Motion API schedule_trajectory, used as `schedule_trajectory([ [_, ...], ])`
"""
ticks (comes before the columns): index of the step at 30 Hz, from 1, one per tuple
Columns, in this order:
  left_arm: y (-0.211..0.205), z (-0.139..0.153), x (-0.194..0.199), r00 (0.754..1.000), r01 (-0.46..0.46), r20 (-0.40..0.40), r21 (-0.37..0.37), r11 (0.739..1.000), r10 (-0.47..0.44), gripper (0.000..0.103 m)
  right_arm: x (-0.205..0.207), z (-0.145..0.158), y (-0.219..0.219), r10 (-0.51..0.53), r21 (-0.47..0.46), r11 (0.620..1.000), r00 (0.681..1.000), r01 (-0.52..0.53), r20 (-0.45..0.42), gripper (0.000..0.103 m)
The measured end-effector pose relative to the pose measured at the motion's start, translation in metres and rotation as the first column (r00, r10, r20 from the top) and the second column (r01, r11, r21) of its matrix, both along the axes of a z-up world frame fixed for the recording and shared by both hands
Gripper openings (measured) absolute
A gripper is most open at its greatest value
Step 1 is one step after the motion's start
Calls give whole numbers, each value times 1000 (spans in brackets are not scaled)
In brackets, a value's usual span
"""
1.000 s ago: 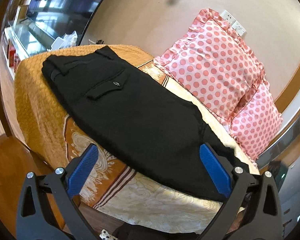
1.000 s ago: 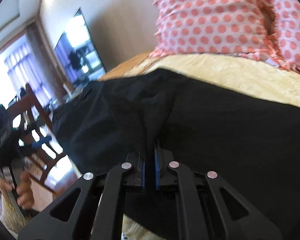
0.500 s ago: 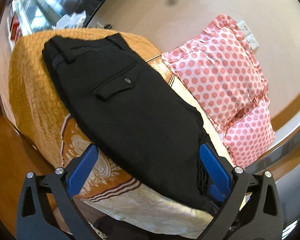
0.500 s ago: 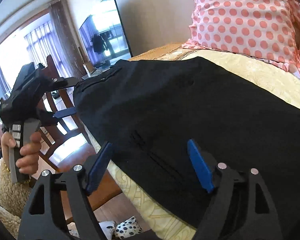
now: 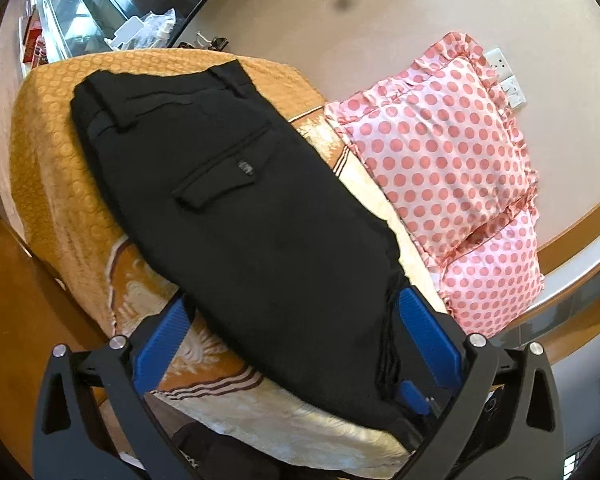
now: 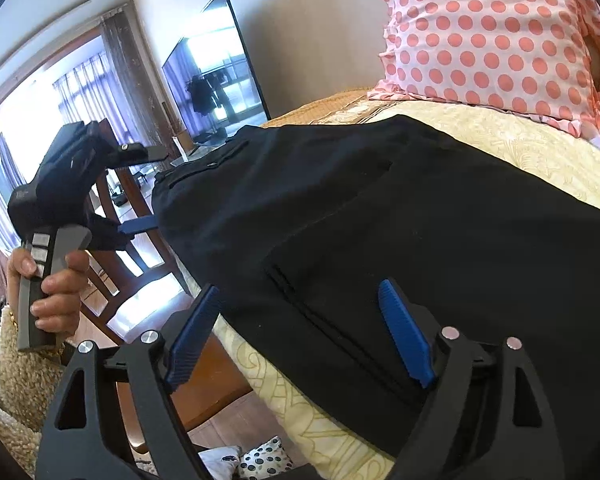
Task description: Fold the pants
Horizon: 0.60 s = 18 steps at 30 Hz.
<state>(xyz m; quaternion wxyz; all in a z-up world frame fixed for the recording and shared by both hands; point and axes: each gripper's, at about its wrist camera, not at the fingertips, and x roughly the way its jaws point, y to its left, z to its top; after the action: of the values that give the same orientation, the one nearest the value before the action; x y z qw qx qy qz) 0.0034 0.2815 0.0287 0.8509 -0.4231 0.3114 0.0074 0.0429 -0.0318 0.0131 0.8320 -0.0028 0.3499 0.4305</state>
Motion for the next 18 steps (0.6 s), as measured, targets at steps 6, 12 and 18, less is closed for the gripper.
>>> schedule_trajectory([
  [6, 16, 8, 3, 998, -67, 11, -11, 998, 67, 101, -3, -1, -2, 4, 3, 1000, 1000, -4, 11, 84],
  [12, 41, 18, 6, 976, -213, -13, 105, 971, 216, 101, -10, 2, -6, 17, 10, 1000, 999, -18, 32, 84],
  [18, 49, 6, 20, 968, -228, -83, 118, 966, 239, 80, -7, 9, -43, -19, 101, 995, 1000, 21, -22, 84],
])
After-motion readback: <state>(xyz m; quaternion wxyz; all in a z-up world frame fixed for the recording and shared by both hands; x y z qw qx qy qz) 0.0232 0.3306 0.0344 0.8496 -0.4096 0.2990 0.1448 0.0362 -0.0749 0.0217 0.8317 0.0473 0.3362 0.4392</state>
